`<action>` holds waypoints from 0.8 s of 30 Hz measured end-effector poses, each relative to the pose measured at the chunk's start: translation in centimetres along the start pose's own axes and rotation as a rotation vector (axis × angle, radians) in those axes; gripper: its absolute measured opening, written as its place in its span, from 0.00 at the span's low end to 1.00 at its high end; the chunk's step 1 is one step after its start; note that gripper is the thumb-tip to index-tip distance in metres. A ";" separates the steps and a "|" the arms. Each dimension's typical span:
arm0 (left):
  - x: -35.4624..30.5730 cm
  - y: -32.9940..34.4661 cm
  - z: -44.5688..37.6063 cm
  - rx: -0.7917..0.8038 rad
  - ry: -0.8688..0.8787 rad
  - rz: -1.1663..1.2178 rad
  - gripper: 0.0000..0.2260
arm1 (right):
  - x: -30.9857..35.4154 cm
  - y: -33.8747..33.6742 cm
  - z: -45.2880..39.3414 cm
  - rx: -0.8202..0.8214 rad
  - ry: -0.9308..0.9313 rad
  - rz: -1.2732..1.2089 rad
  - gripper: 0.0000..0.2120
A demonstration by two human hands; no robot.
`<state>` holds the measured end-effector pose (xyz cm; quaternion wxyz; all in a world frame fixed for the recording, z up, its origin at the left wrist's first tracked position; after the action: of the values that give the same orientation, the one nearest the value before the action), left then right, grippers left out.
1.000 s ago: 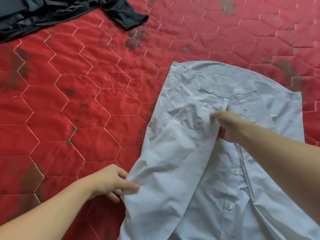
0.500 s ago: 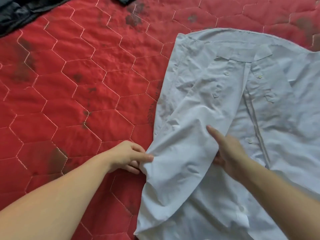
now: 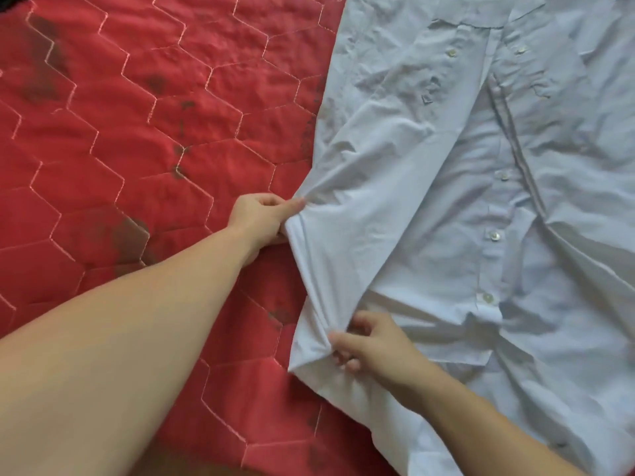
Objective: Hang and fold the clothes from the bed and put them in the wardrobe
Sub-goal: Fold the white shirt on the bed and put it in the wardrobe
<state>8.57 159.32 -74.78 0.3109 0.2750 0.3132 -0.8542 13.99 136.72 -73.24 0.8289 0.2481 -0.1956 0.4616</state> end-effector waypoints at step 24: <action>9.7 15.3 24.5 0.100 0.855 -1.314 0.27 | -10.8 -20.1 17.4 -0.571 -0.367 1.301 0.53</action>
<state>6.28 129.22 -70.79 -0.4183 0.3520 0.4652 -0.6962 24.29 110.15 -69.90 0.3736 -0.0706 -0.5516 0.7424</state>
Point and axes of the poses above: each hand's wrist, its own z-axis away from the middle knuckle, its own y-axis out of the palm, x = y × z, the point moved 6 cm from there along -z, towards the middle knuckle, and after that the axes turned 10 degrees about -z, right-handed, at the moved point
